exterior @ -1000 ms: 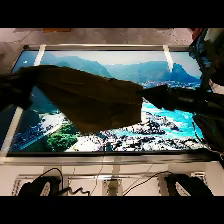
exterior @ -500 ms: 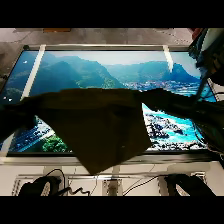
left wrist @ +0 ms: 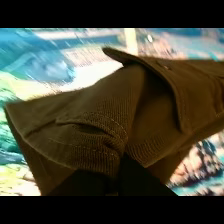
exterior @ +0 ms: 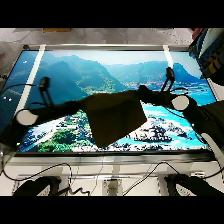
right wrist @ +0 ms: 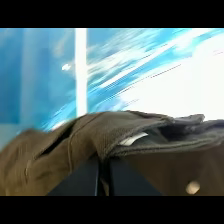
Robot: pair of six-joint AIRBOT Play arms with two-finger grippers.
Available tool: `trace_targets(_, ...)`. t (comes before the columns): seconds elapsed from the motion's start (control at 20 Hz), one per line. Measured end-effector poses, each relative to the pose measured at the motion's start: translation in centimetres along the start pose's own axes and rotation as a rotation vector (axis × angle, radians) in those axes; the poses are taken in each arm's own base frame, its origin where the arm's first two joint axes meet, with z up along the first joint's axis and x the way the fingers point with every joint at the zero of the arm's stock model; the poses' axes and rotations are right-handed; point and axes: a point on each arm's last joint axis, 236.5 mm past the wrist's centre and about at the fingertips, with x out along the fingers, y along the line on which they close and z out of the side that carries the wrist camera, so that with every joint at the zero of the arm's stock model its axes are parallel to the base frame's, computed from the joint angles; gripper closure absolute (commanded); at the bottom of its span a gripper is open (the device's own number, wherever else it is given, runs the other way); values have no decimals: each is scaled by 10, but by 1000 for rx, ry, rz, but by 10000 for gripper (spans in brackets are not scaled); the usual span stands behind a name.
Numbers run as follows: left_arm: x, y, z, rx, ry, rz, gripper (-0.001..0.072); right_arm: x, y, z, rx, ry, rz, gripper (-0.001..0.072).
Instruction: Fold the clothes and pants, and hang the long-sleeved shirts on hangers.
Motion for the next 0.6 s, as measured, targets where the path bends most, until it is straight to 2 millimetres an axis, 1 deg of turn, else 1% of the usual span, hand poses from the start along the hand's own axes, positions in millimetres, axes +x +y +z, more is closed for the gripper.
trace_targets(0.1, 15, -21, -31, -17, 110, -49, 692, -3, -33, 8, 17, 18, -73, 684)
trace_targets(0.2, 26, -41, -65, -3, 219, -90, 692, -12, -71, 5, 1, 86, -163, 684)
trace_targets(0.3, 34, -55, -97, 15, 312, -112, 692, -27, -107, -11, -53, 201, -255, 683)
trace_targets(0.4, 43, -58, -124, 44, 390, -108, 691, -45, -138, -32, -109, 336, -339, 680)
trace_targets(0.45, 49, -57, -136, 54, 424, -100, 660, -53, -148, -41, -126, 386, -370, 601)
trace_targets(0.5, 53, -55, -145, 55, 456, -92, 448, -60, -157, -49, -141, 430, -395, 377)
trace_targets(0.55, 57, -49, -156, 65, 492, -75, 50, -65, -166, -51, -161, 452, -424, 172)
trace_targets(0.6, 61, -45, -164, 63, 520, -66, 21, -69, -171, -54, -174, 476, -437, 78)
